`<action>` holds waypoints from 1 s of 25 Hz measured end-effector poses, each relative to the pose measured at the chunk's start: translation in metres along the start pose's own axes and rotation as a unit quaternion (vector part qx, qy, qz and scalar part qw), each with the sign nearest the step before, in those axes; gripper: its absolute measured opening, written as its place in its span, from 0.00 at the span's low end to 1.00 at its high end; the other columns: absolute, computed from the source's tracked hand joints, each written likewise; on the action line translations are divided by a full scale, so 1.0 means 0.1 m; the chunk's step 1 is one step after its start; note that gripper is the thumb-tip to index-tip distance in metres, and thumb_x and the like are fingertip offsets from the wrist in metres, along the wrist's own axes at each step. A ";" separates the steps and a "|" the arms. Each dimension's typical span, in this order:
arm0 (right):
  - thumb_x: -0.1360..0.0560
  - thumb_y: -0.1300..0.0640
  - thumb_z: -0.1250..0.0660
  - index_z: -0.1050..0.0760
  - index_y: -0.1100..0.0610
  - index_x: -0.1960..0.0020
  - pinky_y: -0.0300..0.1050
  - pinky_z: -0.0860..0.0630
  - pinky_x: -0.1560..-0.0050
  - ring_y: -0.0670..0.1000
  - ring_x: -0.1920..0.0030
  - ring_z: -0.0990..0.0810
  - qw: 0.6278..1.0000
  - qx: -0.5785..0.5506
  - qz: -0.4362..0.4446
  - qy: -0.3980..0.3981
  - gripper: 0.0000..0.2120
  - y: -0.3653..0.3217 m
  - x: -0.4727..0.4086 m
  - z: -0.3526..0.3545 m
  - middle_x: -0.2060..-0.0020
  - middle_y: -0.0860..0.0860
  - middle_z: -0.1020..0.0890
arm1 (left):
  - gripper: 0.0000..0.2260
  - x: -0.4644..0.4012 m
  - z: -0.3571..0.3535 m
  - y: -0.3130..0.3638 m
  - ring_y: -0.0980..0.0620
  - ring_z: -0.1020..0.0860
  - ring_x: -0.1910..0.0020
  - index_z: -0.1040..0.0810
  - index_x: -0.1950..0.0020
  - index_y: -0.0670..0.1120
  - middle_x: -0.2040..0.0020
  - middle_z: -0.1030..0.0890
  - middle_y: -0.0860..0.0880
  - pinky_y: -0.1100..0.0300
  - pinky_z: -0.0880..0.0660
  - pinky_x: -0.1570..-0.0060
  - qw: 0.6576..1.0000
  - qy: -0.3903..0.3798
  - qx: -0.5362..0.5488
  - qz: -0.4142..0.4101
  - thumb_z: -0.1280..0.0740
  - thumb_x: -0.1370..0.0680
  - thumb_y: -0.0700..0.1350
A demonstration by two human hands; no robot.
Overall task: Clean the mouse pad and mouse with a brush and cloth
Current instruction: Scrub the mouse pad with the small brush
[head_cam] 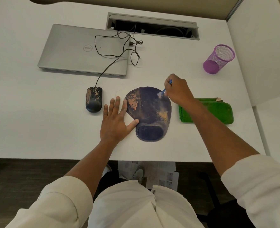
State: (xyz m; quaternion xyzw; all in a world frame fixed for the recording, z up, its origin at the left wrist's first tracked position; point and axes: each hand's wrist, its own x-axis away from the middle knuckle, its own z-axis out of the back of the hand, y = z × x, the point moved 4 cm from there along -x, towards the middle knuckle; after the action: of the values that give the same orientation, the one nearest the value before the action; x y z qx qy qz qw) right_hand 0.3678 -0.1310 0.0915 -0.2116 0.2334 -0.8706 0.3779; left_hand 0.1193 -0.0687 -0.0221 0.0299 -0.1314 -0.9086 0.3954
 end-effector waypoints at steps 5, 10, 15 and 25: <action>0.26 0.67 0.40 0.24 0.67 0.62 0.44 0.27 0.62 0.54 0.63 0.22 0.985 0.072 -0.050 -0.151 0.09 0.01 -0.05 -0.10 0.60 0.60 0.15 | 0.44 0.00 -0.01 -0.01 0.45 0.60 0.17 0.54 0.15 0.51 0.16 0.57 0.46 0.44 0.58 0.19 1.000 0.002 -0.001 0.000 0.52 0.23 0.76; 0.23 0.63 0.40 0.22 0.63 0.51 0.47 0.24 0.56 0.54 0.58 0.19 0.995 0.020 -0.044 -0.086 0.08 0.05 -0.08 -0.02 0.57 0.58 0.14 | 0.44 0.00 0.00 0.00 0.45 0.60 0.17 0.54 0.15 0.51 0.15 0.57 0.46 0.44 0.57 0.19 1.000 0.001 -0.003 -0.001 0.54 0.24 0.76; 0.22 0.61 0.39 0.22 0.61 0.49 0.43 0.27 0.57 0.54 0.52 0.19 0.996 0.003 -0.022 -0.086 0.08 -0.02 -0.09 -0.03 0.55 0.57 0.15 | 0.45 0.00 0.01 0.00 0.45 0.61 0.17 0.55 0.15 0.50 0.16 0.57 0.46 0.44 0.57 0.19 1.000 -0.007 -0.004 0.000 0.55 0.24 0.76; 0.20 0.60 0.41 0.22 0.61 0.45 0.54 0.23 0.44 0.59 0.48 0.19 0.990 0.065 -0.014 -0.128 0.11 -0.09 -0.08 -0.11 0.52 0.58 0.15 | 0.44 0.00 0.03 0.01 0.45 0.61 0.17 0.55 0.15 0.50 0.16 0.58 0.46 0.43 0.58 0.19 1.000 -0.010 -0.004 0.001 0.55 0.24 0.76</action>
State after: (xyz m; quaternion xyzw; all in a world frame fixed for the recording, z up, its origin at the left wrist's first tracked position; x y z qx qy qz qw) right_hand 0.3621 -0.1165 0.0863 -0.2998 0.1228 -0.8550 0.4051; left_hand 0.1195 -0.0690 -0.0190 0.0194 -0.1318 -0.9091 0.3948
